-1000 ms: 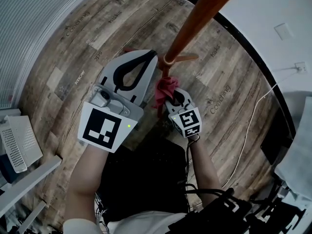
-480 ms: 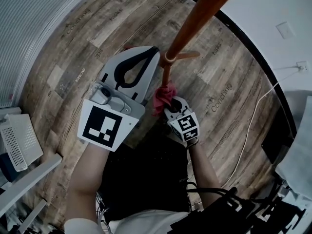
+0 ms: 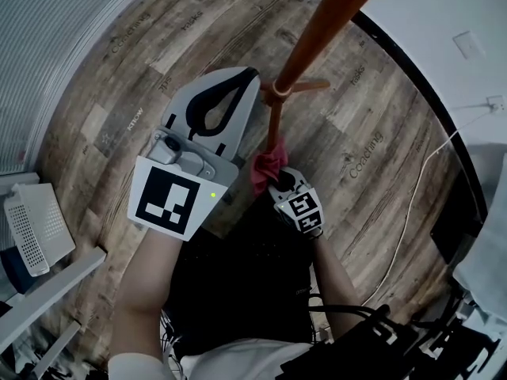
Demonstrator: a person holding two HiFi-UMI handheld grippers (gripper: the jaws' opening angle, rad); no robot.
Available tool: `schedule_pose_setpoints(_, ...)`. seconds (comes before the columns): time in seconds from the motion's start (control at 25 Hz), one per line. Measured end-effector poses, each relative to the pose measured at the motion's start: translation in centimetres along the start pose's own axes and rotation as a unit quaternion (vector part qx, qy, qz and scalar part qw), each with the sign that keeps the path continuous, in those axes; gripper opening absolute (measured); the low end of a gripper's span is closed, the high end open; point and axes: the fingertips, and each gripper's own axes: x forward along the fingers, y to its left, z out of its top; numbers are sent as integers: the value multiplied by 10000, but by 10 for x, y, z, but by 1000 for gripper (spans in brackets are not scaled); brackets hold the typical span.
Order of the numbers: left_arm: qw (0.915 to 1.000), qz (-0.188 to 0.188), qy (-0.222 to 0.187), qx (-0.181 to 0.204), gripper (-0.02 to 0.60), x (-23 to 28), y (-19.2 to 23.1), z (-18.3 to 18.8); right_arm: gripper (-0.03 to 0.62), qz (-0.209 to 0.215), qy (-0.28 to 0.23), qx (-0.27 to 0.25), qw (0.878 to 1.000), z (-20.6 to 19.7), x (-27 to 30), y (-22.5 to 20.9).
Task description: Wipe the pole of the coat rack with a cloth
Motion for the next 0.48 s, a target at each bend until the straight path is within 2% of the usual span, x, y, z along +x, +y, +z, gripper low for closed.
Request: schedule_pose_setpoints(0.48, 9999, 60, -45, -98, 14, -2, 2, 3, 94, 374, 786, -2, 9962, -35, 1, 18)
